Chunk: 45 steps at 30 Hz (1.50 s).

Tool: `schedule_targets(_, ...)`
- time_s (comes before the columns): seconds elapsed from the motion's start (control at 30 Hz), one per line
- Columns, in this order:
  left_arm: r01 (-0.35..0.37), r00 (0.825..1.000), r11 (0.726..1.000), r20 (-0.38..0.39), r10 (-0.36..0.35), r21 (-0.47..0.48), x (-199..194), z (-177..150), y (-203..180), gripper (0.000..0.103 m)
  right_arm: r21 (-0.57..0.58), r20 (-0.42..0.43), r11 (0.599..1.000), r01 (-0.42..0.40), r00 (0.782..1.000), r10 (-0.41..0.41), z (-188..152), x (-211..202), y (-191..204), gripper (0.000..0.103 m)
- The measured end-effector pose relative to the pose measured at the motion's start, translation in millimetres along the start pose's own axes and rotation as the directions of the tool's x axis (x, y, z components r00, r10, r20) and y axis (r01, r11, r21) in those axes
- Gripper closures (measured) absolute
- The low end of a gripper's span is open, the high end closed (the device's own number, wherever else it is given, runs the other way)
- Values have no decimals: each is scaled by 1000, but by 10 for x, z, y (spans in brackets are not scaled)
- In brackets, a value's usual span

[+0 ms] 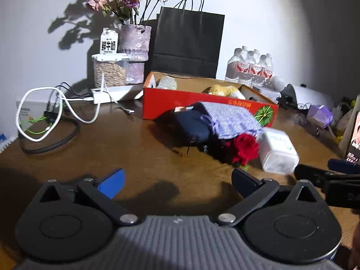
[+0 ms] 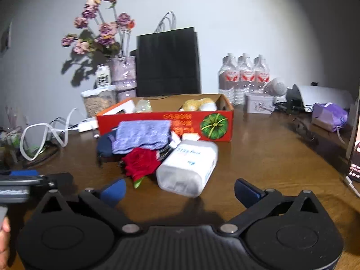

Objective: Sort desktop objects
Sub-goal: 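Withdraw both tools from the box back over the table, then grasp the blue linen pouch with the left tool while the right tool grasps the cotton-swab box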

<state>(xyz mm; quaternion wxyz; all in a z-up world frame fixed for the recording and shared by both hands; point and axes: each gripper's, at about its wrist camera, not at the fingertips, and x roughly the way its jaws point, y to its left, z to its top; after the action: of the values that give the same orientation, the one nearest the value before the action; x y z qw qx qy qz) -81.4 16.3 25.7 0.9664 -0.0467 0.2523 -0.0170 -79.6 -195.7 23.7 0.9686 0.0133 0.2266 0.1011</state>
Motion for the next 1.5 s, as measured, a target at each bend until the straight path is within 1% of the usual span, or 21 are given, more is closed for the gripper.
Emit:
schedule_targets(0.13, -1, 1000, 1000, -4, 1, 29, -9, -57, -13, 0, -36, 41, 998, 48, 998, -47, -60, -46, 47, 0)
schedule_targets(0.23, 5, 1000, 1000, -3, -5, 22, 23, -16, -9, 0, -52, -14, 997, 57, 998, -58, -8, 34, 64, 0)
schedule_targets(0.37, 15, 1000, 999, -17, -15, 29, 135, 60, -23, 0, -24, -46, 998, 64, 997, -65, 69, 174, -3, 0)
schedule_targets(0.47, 36, 999, 999, -17, -35, 38, 257, 183, -58, 0, 8, -70, 997, 76, 995, -75, 140, 327, -69, 0)
schedule_targets(0.63, 103, 995, 994, 1, -103, 48, 488, 518, -182, 2, 73, -85, 993, 96, 992, -90, 310, 555, -178, 1)
schedule_targets(0.67, 118, 993, 992, -3, -118, 52, 552, 585, -215, 6, 88, -88, 991, 96, 992, -89, 338, 597, -196, 1)
schedule_targets(0.73, 143, 990, 987, 1, -144, 66, 681, 695, -290, 9, 108, -100, 990, 94, 992, -83, 399, 694, -218, 3)
schedule_targets(0.8, 159, 987, 983, -7, -159, 87, 857, 809, -377, 14, 113, -117, 989, 93, 990, -80, 438, 782, -214, 10)
schedule_targets(0.87, 155, 987, 984, -67, -149, 83, 1042, 897, -447, 36, 108, -127, 990, 96, 989, -82, 456, 857, -200, 13)
schedule_targets(0.93, 180, 979, 982, -111, -172, 62, 1177, 928, -478, 48, 102, -137, 991, 91, 988, -77, 452, 906, -191, 15)
schedule_targets(0.97, 184, 978, 981, -115, -176, 62, 1212, 923, -504, 48, 105, -139, 991, 83, 988, -68, 448, 920, -188, 18)
schedule_targets(1.0, 176, 980, 981, -110, -167, 81, 1221, 912, -535, 48, 109, -140, 991, 72, 988, -57, 442, 931, -189, 24)
schedule_targets(1.07, 148, 985, 980, -107, -135, 129, 1249, 885, -618, 54, 111, -153, 992, 58, 987, -41, 434, 962, -173, 32)
schedule_targets(1.1, 139, 987, 981, -104, -126, 133, 1251, 871, -628, 65, 103, -152, 993, 63, 987, -47, 434, 962, -155, 33)
schedule_targets(1.13, 142, 986, 981, -101, -130, 129, 1238, 864, -625, 81, 91, -150, 994, 62, 988, -48, 435, 955, -136, 33)
schedule_targets(1.17, 147, 986, 981, -102, -135, 128, 1222, 863, -630, 90, 80, -149, 995, 61, 988, -48, 433, 948, -119, 34)
schedule_targets(1.2, 152, 985, 981, -103, -140, 124, 1202, 858, -627, 91, 72, -147, 996, 60, 988, -49, 430, 936, -105, 35)
schedule_targets(1.27, 169, 982, 979, -107, -158, 110, 1150, 842, -614, 97, 66, -147, 996, 59, 988, -49, 421, 893, -94, 36)
schedule_targets(1.33, 189, 979, 977, -92, -181, 95, 1033, 835, -604, 98, 67, -150, 996, 57, 988, -46, 399, 821, -102, 37)
schedule_targets(1.4, 206, 978, 973, -54, -201, 104, 815, 857, -612, 98, 74, -146, 996, 55, 988, -44, 381, 723, -132, 37)
schedule_targets(1.5, 251, 966, 962, 37, -256, 109, 349, 910, -595, 98, 79, -120, 995, 59, 992, -50, 379, 543, -188, 39)
